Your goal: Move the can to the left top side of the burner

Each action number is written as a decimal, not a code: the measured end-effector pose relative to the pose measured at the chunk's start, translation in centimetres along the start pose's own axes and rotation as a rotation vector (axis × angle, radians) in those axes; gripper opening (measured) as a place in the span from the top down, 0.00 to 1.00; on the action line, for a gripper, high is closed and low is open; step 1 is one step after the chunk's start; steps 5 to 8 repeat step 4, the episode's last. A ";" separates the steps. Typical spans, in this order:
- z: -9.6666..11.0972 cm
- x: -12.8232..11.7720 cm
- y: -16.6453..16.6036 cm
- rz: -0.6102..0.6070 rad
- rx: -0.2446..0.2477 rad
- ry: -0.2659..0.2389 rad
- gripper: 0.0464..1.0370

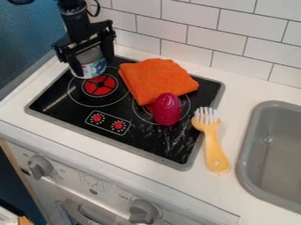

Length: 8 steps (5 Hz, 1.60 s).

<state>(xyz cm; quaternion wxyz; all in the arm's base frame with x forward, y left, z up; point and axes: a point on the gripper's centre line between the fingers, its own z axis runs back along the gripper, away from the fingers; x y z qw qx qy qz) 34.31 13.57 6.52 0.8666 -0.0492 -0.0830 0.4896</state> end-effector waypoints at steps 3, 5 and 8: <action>2.7 -0.4 -1.1 -0.052 -0.106 -0.029 0.04; 5.6 -0.2 -0.8 -0.058 -0.143 -0.084 0.04; 5.6 -0.2 -0.8 -0.058 -0.143 -0.084 0.04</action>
